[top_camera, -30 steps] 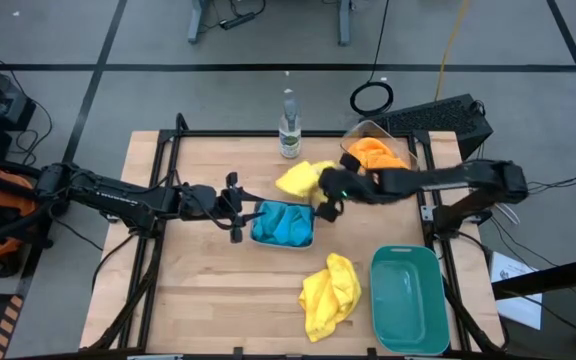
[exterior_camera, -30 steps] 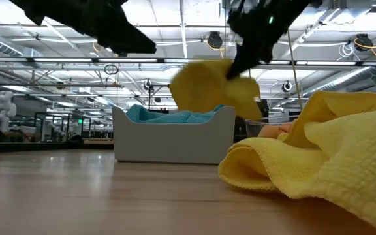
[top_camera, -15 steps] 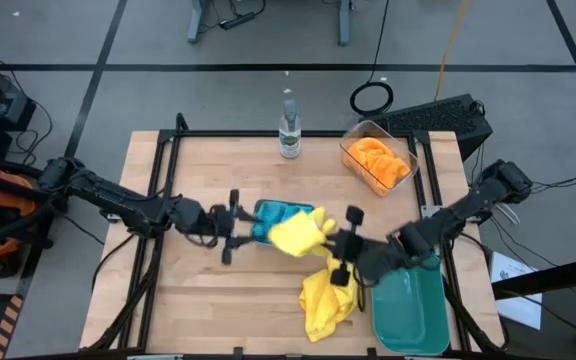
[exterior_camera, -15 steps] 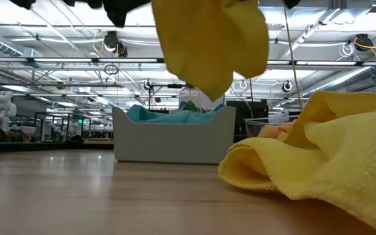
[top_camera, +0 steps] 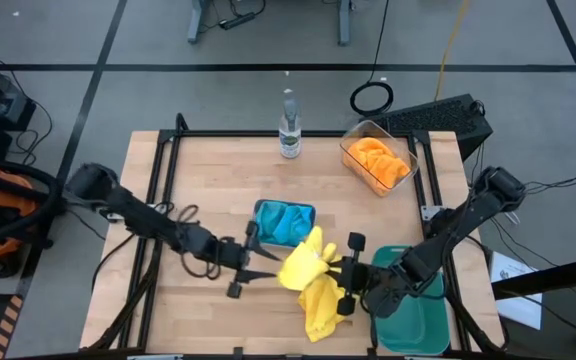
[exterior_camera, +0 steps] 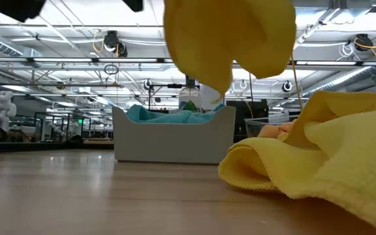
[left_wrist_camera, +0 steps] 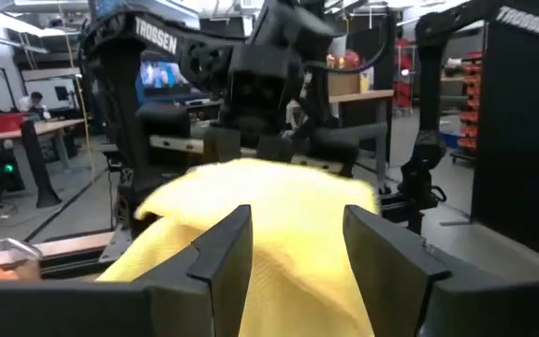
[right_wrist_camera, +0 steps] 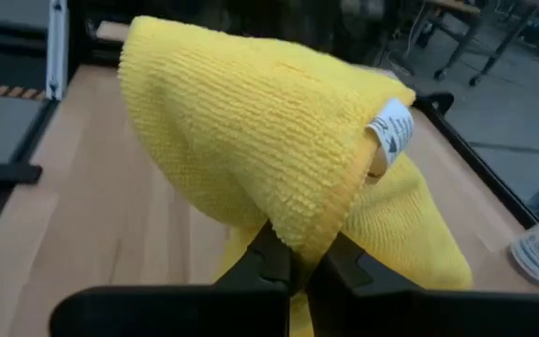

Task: Sort microfiber towel by color & place in baskets
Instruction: Put the top yellow towel in the blue container

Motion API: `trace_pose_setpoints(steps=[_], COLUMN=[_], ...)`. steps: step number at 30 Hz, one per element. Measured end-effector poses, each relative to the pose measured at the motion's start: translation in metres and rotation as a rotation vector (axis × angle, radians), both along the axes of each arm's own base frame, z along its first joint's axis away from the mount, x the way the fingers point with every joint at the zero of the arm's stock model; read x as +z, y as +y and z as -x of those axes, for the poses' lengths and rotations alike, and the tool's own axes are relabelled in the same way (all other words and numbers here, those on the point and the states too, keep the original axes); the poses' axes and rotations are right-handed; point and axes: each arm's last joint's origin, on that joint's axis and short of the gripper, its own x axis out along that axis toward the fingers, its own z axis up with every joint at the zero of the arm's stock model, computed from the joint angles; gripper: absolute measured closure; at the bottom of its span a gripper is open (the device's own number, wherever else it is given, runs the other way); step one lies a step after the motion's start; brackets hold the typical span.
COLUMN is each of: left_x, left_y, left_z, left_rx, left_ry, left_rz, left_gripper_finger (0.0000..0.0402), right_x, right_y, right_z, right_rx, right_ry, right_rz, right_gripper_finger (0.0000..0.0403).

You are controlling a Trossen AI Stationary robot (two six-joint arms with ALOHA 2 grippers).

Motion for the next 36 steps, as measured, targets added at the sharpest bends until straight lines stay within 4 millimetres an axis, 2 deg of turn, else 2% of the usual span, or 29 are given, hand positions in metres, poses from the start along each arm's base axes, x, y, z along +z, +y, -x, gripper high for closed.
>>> trace_pose_setpoints(steps=[7, 10, 16, 22, 27, 31, 36], left_x=[-0.020, -0.021, -0.016, -0.014, -0.014, -0.015, -0.016], left_y=[-0.016, -0.020, -0.022, -0.021, -0.021, -0.021, -0.023], left_z=[-0.040, -0.050, -0.053, -0.053, -0.053, -0.053, -0.053], left_rx=[0.050, 0.063, 0.090, 0.088, 0.089, 0.077, -0.029], left_ry=[0.081, 0.095, 0.059, 0.039, 0.039, 0.051, 0.074], left_rz=[-0.029, -0.040, -0.062, -0.069, -0.068, -0.068, -0.029], left_gripper_finger=[0.0226, 0.0226, 0.0242, 0.0308, 0.0354, 0.0376, 0.0378], right_x=[0.008, 0.012, 0.005, -0.013, -0.023, -0.022, -0.019], right_y=[0.005, 0.005, 0.008, 0.012, 0.010, 0.010, 0.011], right_z=[-0.009, -0.010, -0.012, -0.022, -0.037, -0.045, -0.047], right_rx=[-0.040, -0.081, -0.057, -0.030, -0.035, -0.017, 0.004], right_ry=[-0.127, -0.175, -0.150, -0.107, -0.117, -0.155, -0.171], right_rz=[0.021, 0.002, -0.017, -0.009, 0.032, 0.081, 0.099], right_gripper_finger=[0.0398, 0.0381, 0.0287, 0.0178, 0.0115, 0.0103, 0.0137])
